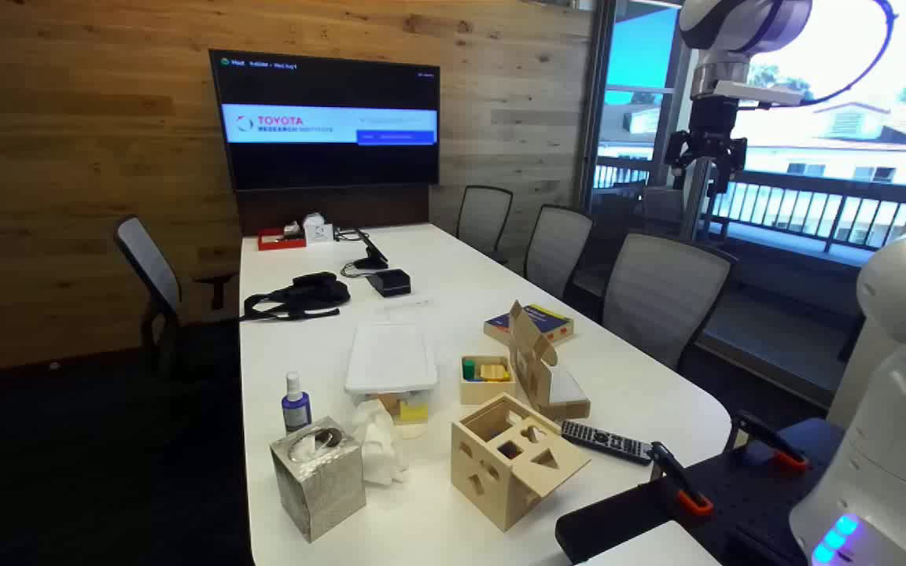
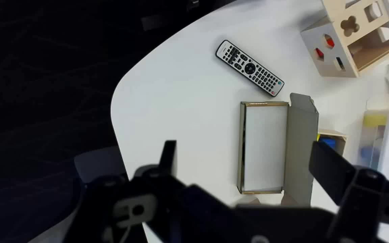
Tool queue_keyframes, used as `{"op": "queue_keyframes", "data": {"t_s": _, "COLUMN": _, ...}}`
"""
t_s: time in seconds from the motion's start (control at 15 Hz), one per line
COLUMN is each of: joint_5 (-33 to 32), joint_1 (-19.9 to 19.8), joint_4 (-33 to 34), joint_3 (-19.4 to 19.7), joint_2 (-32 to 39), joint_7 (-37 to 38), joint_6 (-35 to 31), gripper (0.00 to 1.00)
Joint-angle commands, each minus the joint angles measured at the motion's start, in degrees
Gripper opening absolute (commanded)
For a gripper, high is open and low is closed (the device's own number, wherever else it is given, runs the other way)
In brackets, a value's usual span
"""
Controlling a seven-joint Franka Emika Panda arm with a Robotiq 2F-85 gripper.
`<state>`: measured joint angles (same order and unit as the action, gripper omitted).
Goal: Close the brown box.
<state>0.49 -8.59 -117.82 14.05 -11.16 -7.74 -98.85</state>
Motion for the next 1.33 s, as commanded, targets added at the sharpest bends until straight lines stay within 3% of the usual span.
{"op": "queue_keyframes", "data": {"t_s": 0.0, "joint_5": 0.13, "joint_1": -0.74, "joint_4": 0.18, "joint_3": -0.64, "joint_2": 0.1, "joint_7": -0.15, "joint_6": 0.18, "gripper": 1.0}}
{"op": "queue_keyframes", "data": {"t_s": 0.27, "joint_5": 0.01, "joint_1": 0.21, "joint_4": 2.53, "joint_3": -1.72, "joint_2": 3.34, "joint_7": 0.53, "joint_6": 0.1, "gripper": 1.0}}
{"op": "queue_keyframes", "data": {"t_s": 0.53, "joint_5": -0.99, "joint_1": 3.1, "joint_4": 7.84, "joint_3": -6.5, "joint_2": 11.94, "joint_7": 1.61, "joint_6": 0.53, "gripper": 1.0}}
{"op": "queue_keyframes", "data": {"t_s": 0.93, "joint_5": -7.38, "joint_1": 8.69, "joint_4": 21.62, "joint_3": -13.24, "joint_2": 29.29, "joint_7": 5.6, "joint_6": 3.55, "gripper": 1.0}}
{"op": "queue_keyframes", "data": {"t_s": 1.27, "joint_5": -13.82, "joint_1": 13.04, "joint_4": 34.42, "joint_3": -14.4, "joint_2": 42.99, "joint_7": 6.52, "joint_6": 8.15, "gripper": 1.0}}
